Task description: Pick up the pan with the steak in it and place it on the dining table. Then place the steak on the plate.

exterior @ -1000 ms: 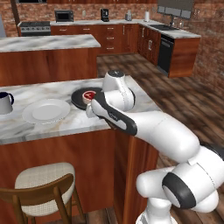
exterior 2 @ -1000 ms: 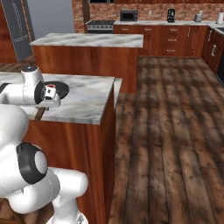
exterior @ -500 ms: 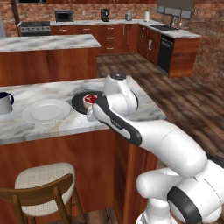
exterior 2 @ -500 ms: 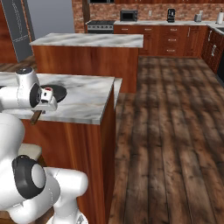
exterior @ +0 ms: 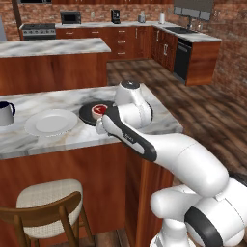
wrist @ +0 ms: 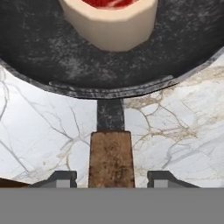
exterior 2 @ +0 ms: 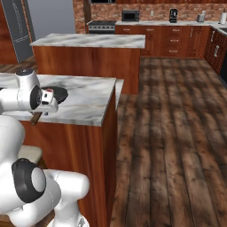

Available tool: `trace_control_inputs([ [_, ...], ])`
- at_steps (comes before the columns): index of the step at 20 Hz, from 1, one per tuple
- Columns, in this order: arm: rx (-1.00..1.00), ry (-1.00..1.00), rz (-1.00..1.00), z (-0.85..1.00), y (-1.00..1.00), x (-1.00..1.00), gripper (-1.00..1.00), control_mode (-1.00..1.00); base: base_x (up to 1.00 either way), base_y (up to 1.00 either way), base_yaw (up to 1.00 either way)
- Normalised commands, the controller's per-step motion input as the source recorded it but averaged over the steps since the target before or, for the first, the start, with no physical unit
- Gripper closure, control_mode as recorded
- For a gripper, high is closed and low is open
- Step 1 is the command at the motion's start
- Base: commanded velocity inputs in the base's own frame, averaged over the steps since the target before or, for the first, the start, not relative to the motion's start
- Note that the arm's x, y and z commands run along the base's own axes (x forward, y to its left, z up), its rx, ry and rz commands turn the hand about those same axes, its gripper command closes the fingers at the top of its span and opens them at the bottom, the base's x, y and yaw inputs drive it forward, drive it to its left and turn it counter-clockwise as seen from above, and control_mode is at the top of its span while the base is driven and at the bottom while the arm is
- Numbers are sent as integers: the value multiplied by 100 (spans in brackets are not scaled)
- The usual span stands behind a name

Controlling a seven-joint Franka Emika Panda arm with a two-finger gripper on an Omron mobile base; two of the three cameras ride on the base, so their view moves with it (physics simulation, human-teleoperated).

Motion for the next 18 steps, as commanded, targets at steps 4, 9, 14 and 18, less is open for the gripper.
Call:
trace_control_inputs([
  [4, 3, 0, -3, 18, -4, 0, -100, -100, 0, 0, 0],
  [9, 4, 0, -6, 32, -4, 0, -100, -100, 0, 0, 0],
  [14, 4, 0, -5, 42, 0, -7, -100, -100, 0, 0, 0],
  [18, 2, 2, -1, 31, 0, -38, -100, -100, 0, 0, 0],
])
